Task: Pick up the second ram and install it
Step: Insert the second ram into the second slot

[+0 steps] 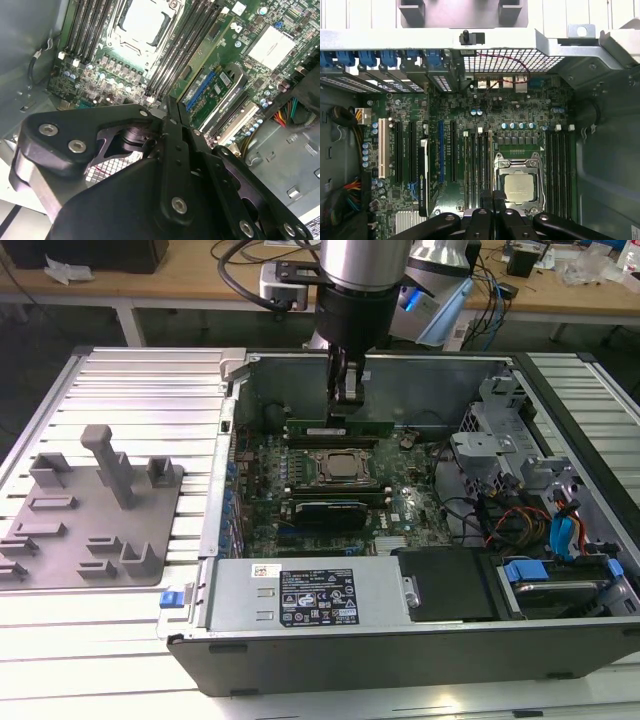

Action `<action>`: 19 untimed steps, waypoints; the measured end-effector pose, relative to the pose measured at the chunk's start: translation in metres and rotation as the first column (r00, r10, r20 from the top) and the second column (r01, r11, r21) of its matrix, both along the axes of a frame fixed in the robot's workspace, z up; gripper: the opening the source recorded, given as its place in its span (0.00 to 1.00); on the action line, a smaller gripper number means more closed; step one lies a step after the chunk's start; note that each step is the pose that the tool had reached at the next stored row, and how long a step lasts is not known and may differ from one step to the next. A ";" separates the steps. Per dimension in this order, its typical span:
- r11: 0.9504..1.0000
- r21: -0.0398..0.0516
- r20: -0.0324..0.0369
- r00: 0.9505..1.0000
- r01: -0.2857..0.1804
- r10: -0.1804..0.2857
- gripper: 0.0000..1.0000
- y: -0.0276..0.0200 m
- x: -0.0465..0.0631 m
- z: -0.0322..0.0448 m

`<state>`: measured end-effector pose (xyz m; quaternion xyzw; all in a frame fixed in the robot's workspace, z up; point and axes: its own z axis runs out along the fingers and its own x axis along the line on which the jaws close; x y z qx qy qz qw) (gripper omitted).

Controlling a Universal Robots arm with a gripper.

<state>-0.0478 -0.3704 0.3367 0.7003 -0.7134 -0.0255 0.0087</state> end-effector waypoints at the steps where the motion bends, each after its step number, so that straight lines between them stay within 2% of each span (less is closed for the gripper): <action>1: 1.000 0.000 0.000 1.000 0.000 0.000 0.09 0.0000 0.000 -0.0001; 5: 1.000 0.000 0.000 1.000 0.000 0.000 0.09 0.0000 0.000 -0.0006; 7: 1.000 0.000 0.002 1.000 0.000 0.000 0.09 0.0000 0.000 -0.0123; 9: 1.000 0.000 0.006 1.000 0.000 0.000 0.09 0.0000 0.000 -0.0151; 12: 1.000 0.000 0.015 1.000 0.000 0.000 0.09 0.0000 0.000 -0.0189; 13: 1.000 0.000 0.023 1.000 0.000 0.000 0.09 0.0000 -0.001 -0.0217; 14: 1.000 0.000 0.026 1.000 0.000 0.000 0.09 0.0000 -0.001 -0.0233; 17: 1.000 -0.006 0.027 1.000 0.007 -0.006 0.09 -0.0004 -0.001 -0.0276; 18: 1.000 -0.007 0.025 1.000 0.013 -0.013 0.09 -0.0004 -0.001 -0.0320; 19: 1.000 -0.007 0.024 1.000 0.013 -0.013 0.09 -0.0004 -0.001 -0.0330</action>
